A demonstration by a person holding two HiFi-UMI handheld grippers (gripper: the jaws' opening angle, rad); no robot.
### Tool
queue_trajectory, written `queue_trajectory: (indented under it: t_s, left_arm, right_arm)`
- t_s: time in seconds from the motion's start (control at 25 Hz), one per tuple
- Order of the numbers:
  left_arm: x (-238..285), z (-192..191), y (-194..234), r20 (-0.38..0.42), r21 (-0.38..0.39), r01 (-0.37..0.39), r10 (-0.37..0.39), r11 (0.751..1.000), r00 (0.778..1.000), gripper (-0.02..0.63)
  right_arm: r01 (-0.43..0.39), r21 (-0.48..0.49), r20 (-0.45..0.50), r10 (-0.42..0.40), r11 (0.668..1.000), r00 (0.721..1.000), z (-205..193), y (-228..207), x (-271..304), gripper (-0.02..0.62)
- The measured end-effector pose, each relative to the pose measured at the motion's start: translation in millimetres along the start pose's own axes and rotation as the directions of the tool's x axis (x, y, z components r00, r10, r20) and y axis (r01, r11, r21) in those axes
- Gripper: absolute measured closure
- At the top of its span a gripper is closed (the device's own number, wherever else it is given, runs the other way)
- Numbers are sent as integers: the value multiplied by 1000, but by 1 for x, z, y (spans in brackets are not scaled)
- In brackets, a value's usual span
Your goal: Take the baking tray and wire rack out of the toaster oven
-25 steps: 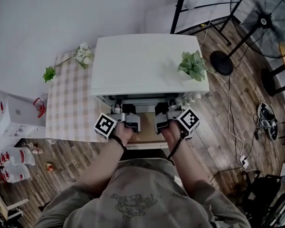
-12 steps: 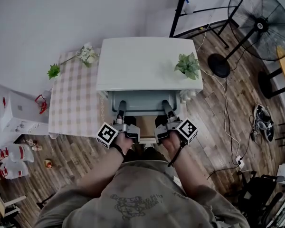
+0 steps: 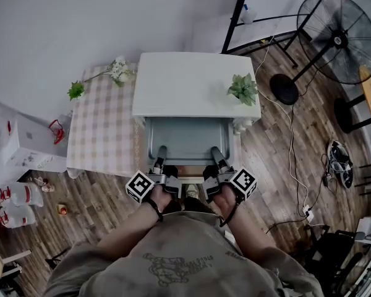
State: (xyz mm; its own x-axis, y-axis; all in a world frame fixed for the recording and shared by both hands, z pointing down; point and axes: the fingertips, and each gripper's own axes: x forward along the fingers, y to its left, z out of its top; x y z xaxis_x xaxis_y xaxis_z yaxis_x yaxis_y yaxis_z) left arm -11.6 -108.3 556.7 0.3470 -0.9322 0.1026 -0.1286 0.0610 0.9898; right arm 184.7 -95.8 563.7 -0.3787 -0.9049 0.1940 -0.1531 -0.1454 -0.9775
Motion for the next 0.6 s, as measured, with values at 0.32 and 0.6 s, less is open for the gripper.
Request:
queue_trajectory:
  t_s: [0.32,0.6]
  left_arm:
    - [-34,-9,2,-12,-26,-34,34,999,999,592]
    - [-53,-13,4,-6,-59,-39,39,997,999,595]
  right_arm:
    - [32,28,-15,-32,999,999,-20,-7,-33,548]
    - [55,-1,-51,-55,998,997,-32,-10,-49,545]
